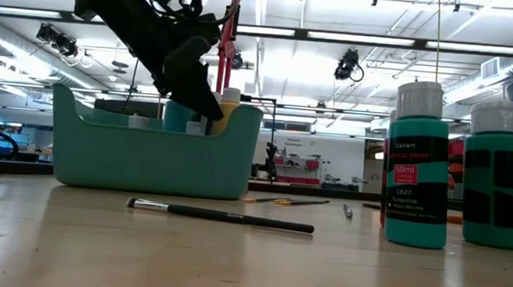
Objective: Pick & Place Paint Supplies
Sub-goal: Put the small red paint bottle into the green bin
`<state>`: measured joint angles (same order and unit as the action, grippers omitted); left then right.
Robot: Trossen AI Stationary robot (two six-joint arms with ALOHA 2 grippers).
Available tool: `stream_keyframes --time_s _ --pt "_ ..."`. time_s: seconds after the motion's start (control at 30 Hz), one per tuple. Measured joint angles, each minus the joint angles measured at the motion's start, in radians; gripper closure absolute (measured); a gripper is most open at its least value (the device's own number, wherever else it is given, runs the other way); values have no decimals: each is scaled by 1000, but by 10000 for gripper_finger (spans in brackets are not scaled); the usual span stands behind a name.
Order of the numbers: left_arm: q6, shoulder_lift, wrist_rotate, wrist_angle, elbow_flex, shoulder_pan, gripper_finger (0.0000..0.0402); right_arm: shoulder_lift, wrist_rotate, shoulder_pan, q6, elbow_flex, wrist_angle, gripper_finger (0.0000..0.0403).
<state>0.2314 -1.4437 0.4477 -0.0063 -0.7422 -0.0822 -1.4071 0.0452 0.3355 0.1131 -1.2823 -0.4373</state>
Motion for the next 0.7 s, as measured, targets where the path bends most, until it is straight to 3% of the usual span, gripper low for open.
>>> stream_keyframes --time_s 0.2,0.47,0.7 --pt "0 13 0 -5 0 -1 345 0 0 0 16 0 -39 214" --pt "-8 160 10 15 -1 -57 345 0 0 0 141 0 -79 214" --pt "-5 292 10 24 -1 -139 345 0 18 -5 49 1 -237 214"
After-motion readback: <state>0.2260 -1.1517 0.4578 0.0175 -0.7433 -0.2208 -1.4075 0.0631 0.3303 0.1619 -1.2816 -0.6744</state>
